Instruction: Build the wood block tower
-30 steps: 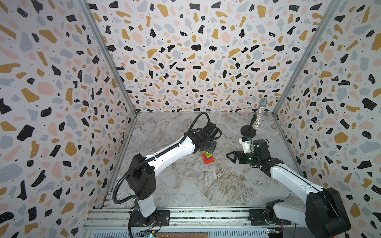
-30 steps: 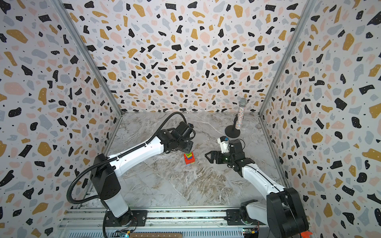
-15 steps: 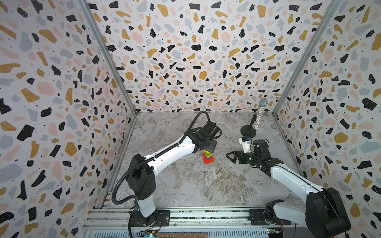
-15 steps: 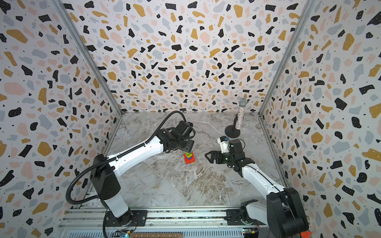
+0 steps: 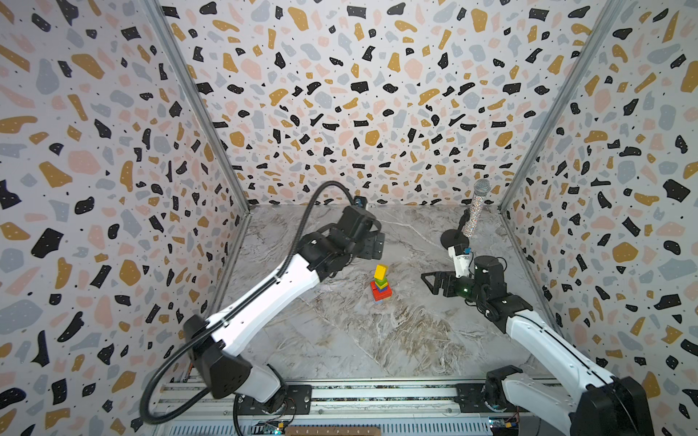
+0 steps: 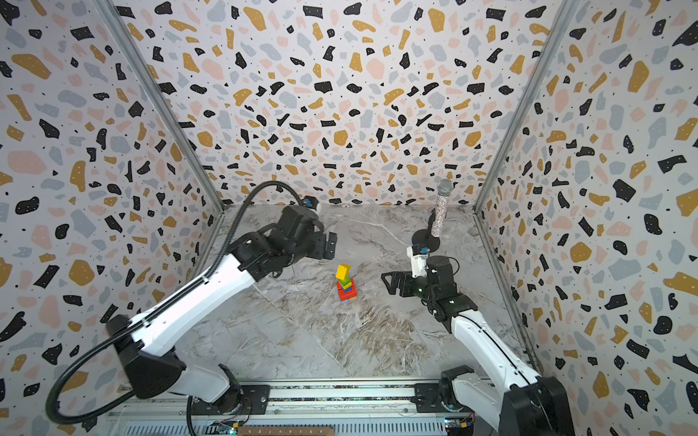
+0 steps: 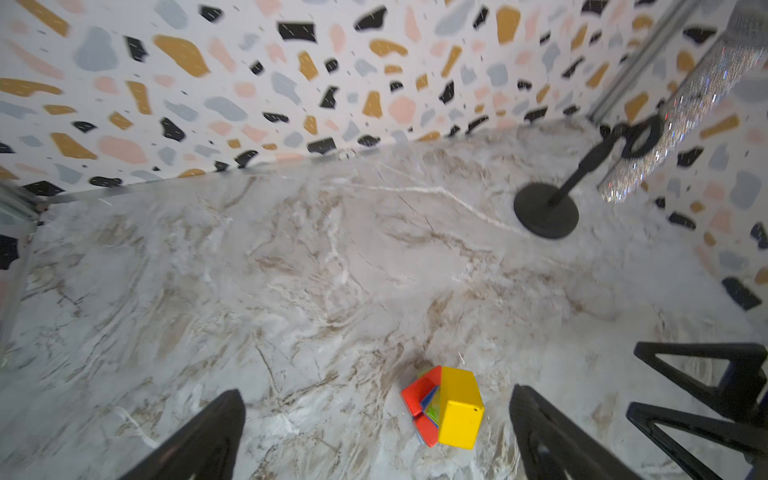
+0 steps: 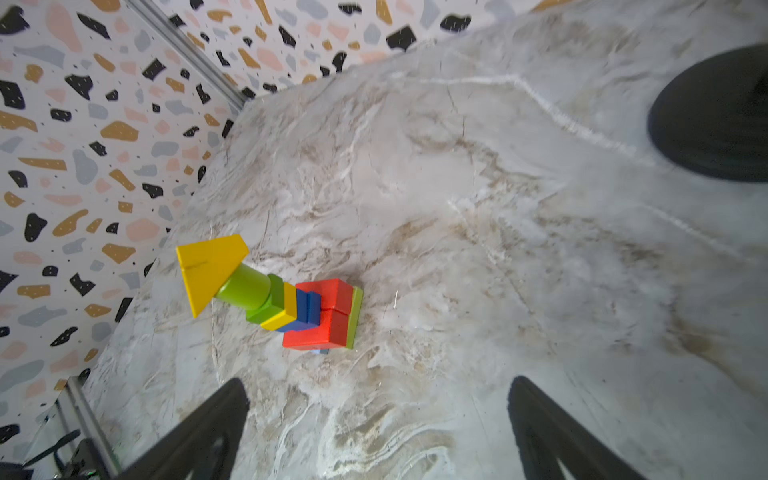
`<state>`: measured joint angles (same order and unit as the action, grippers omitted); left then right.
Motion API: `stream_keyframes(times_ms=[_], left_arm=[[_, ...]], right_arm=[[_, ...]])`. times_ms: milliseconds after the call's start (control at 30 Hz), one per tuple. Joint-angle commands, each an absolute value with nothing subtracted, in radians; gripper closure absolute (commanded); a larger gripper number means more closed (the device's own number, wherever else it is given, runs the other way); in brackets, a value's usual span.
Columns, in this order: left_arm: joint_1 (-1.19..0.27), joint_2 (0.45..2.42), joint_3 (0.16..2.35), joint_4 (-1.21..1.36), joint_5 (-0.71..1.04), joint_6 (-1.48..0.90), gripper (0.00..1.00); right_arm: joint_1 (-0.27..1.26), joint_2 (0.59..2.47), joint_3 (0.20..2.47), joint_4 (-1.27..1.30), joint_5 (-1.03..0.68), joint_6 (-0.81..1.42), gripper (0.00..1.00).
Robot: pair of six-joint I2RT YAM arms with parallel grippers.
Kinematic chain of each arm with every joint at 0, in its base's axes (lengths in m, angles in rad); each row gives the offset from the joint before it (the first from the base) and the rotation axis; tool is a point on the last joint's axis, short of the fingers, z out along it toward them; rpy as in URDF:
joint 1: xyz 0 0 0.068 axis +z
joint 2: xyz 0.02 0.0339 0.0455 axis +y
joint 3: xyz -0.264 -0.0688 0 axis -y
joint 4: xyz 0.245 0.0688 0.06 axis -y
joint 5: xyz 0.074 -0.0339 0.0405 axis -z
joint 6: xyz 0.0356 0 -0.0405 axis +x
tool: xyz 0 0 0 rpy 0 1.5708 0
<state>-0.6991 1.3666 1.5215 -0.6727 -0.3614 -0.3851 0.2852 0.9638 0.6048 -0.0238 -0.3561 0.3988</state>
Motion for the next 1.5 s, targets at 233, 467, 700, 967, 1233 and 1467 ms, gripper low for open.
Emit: stream_keyframes(times_ms=[233,467,700,967,1233,1467], left_arm=[[-0.288,1.048,1.09,-0.468,-0.493,-0.394,0.0],[-0.225,1.0,0.804,-0.213,-0.708,-0.435,0.0],[-0.141,1.074,0.577,0.097,-0.76,-0.255,0.0],[-0.075,1.227,0.482,0.305,-0.726,-0.265,0.0],[-0.064,1.338,0.415,0.537,-0.549,-0.283,0.0],[-0.062,1.354,0.379,0.716,-0.594,-0.265,0.0]], right_arm=[[0.281,0.68,0.42,0.142,-0.041,0.294,0.01],[0.281,0.456,0.115,0.442,0.028,0.257,0.01],[0.278,0.585,0.104,0.511,0.216,0.242,0.01],[0.277,0.709,0.056,0.779,0.347,0.067,0.01],[0.279,0.946,-0.051,1.169,0.397,0.01,0.01],[0.295,1.264,-0.107,1.675,0.42,-0.091,0.01]])
